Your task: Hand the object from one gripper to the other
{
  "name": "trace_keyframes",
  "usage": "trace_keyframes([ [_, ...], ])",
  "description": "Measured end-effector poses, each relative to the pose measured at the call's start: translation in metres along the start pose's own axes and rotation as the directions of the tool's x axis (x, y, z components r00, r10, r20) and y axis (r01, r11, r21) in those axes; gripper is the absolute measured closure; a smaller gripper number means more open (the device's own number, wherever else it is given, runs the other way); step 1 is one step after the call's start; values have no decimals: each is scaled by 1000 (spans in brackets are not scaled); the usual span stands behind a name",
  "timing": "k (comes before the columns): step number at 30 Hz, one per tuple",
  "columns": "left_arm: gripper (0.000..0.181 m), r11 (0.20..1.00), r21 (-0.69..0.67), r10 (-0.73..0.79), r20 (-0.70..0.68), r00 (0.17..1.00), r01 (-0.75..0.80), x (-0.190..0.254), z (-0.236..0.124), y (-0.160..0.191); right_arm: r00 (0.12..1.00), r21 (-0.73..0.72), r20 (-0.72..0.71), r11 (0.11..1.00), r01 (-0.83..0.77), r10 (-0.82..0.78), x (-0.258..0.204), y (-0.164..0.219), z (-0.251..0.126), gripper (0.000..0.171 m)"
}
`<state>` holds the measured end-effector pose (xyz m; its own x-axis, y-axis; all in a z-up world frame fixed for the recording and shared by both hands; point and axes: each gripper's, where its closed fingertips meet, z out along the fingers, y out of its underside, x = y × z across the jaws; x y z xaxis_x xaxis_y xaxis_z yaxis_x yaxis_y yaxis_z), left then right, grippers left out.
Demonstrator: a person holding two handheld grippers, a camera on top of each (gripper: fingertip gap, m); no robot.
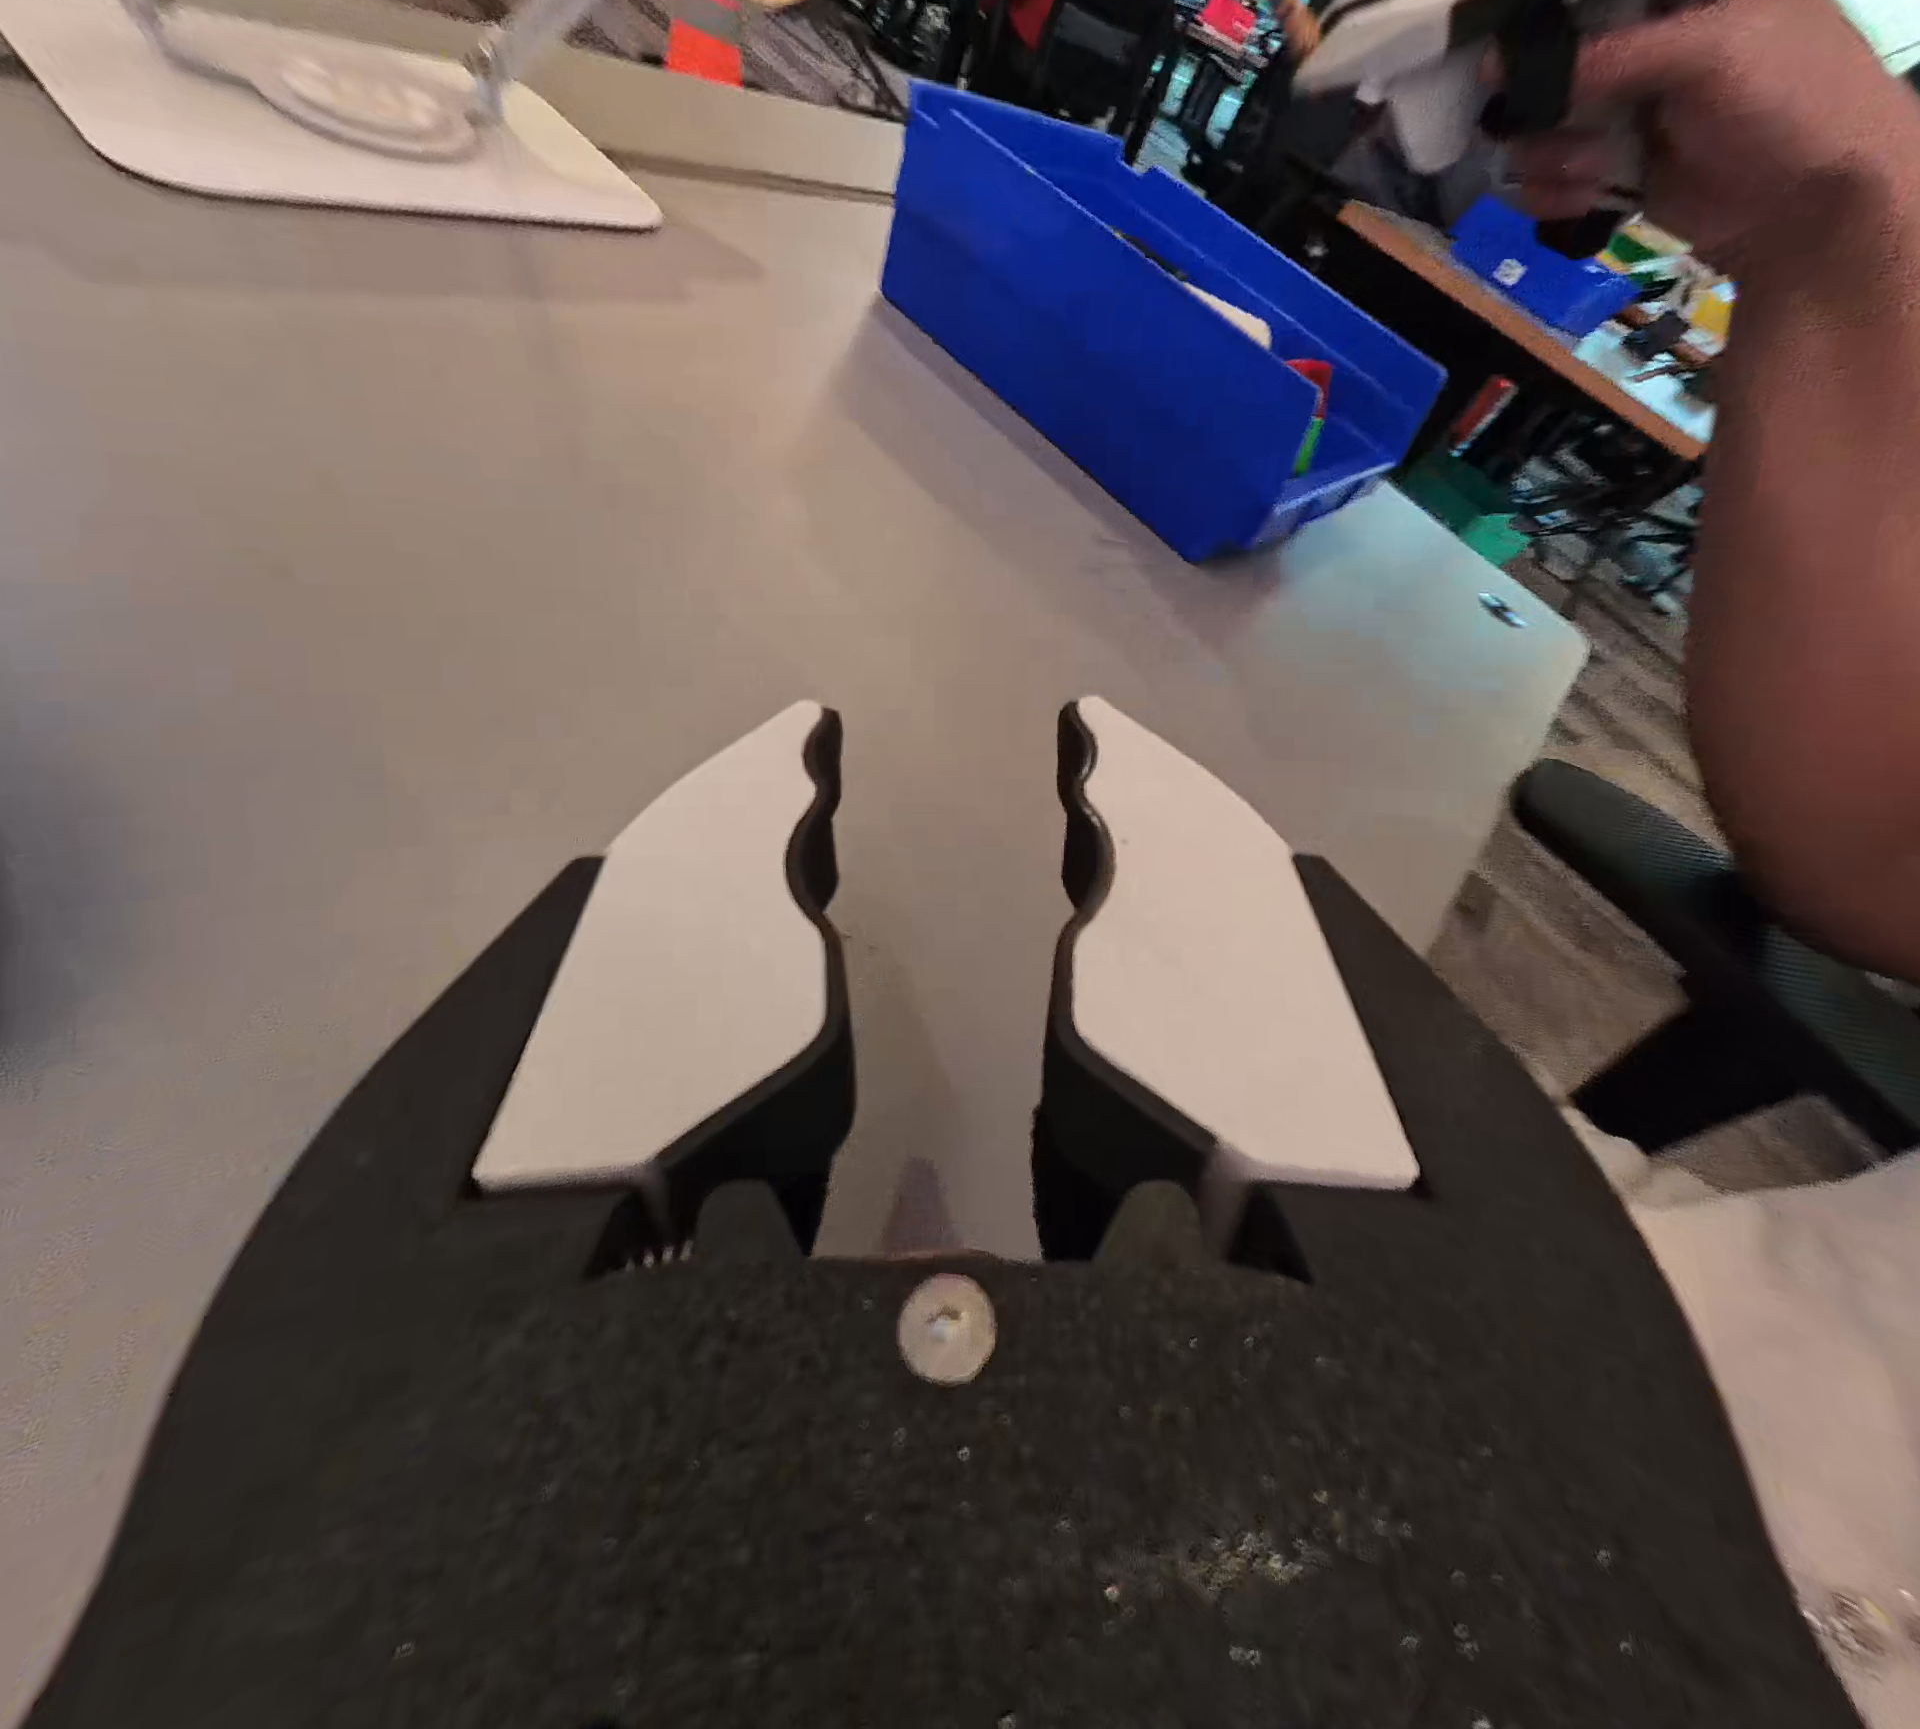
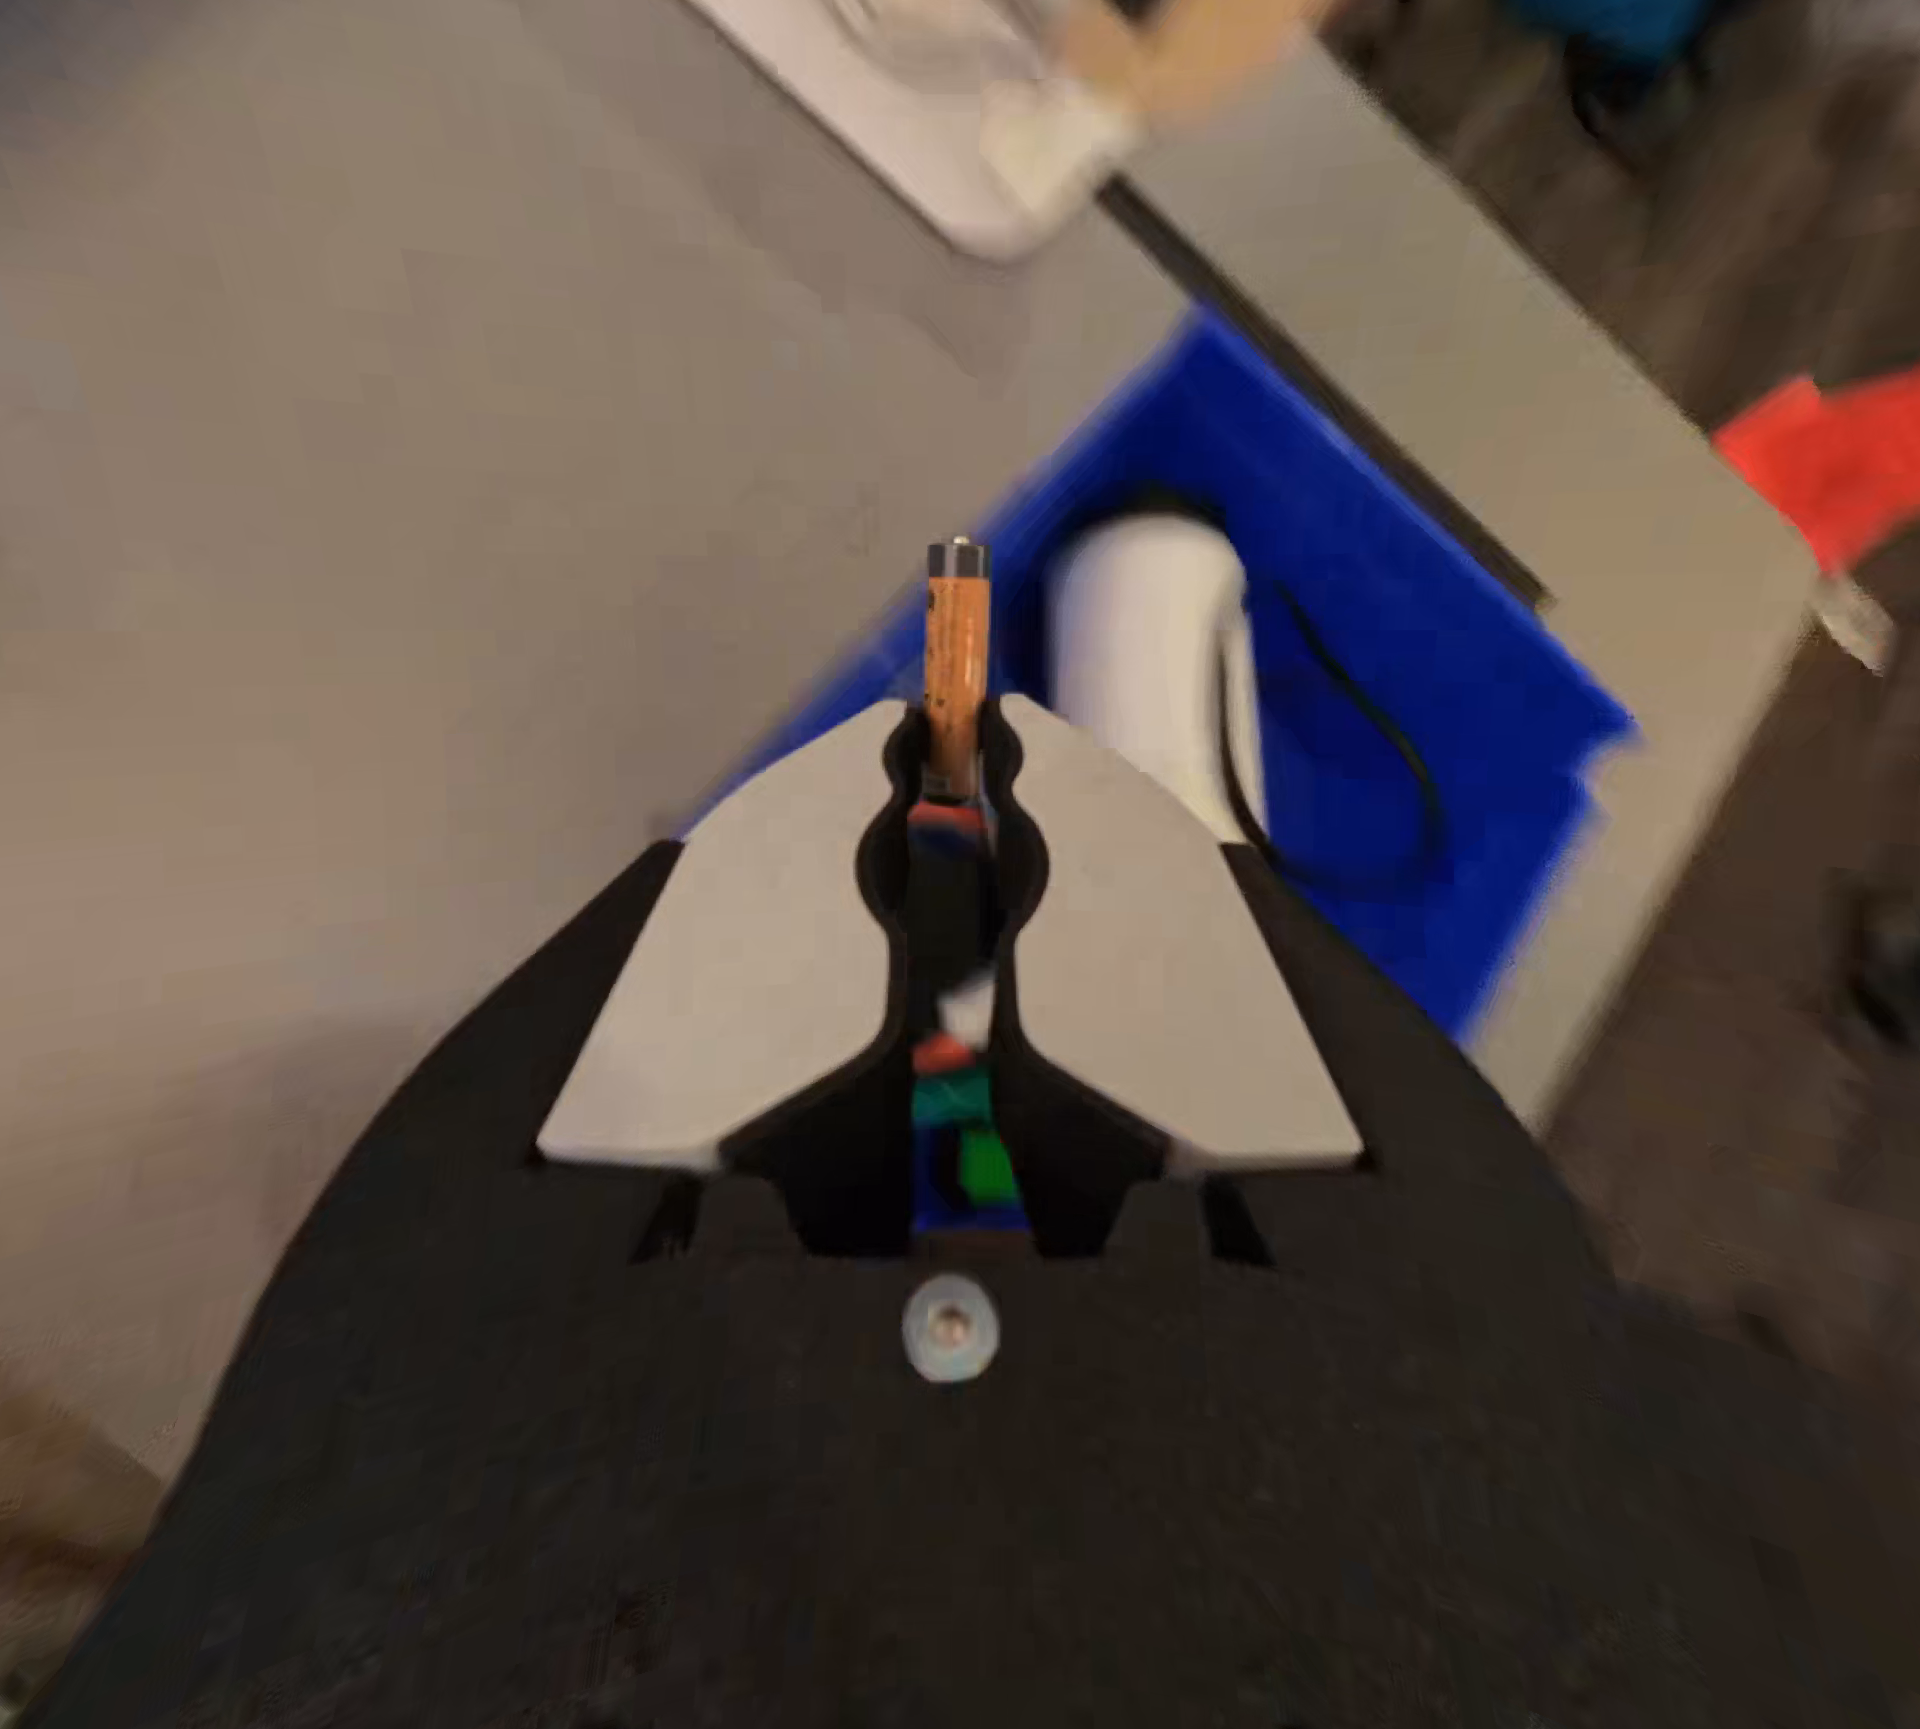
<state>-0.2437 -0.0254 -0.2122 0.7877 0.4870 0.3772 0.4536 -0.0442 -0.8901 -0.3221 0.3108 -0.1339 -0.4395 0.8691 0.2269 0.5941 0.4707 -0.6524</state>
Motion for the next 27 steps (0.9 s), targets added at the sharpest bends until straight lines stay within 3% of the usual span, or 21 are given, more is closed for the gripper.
trace_keyframes([
  [4,143,999,-36,-28,-67,997,25,10,10,8,997,-261,42,964,-51,64,30,79,20,161],
  [9,144,997,-78,-3,-70,998,-3,13,16,15,998,-435,54,900,7,18,35,122,48,161],
  [12,145,997,-71,14,-66,998,-19,12,16,14,1000,-469,-4,883,5,-8,44,127,60,161],
  [19,145,998,-63,-13,-76,997,8,10,12,13,1000,-466,7,885,1,3,40,128,64,160],
  [21,145,998,-66,-1,-69,998,-4,10,12,13,1000,-455,19,890,-9,20,40,127,60,151],
  [24,144,997,-71,4,-69,998,-8,11,11,13,997,-387,45,921,-33,55,39,114,39,149],
  [27,144,997,-75,-1,-77,997,-5,16,7,12,999,-244,-19,969,-43,39,43,78,-2,149],
])
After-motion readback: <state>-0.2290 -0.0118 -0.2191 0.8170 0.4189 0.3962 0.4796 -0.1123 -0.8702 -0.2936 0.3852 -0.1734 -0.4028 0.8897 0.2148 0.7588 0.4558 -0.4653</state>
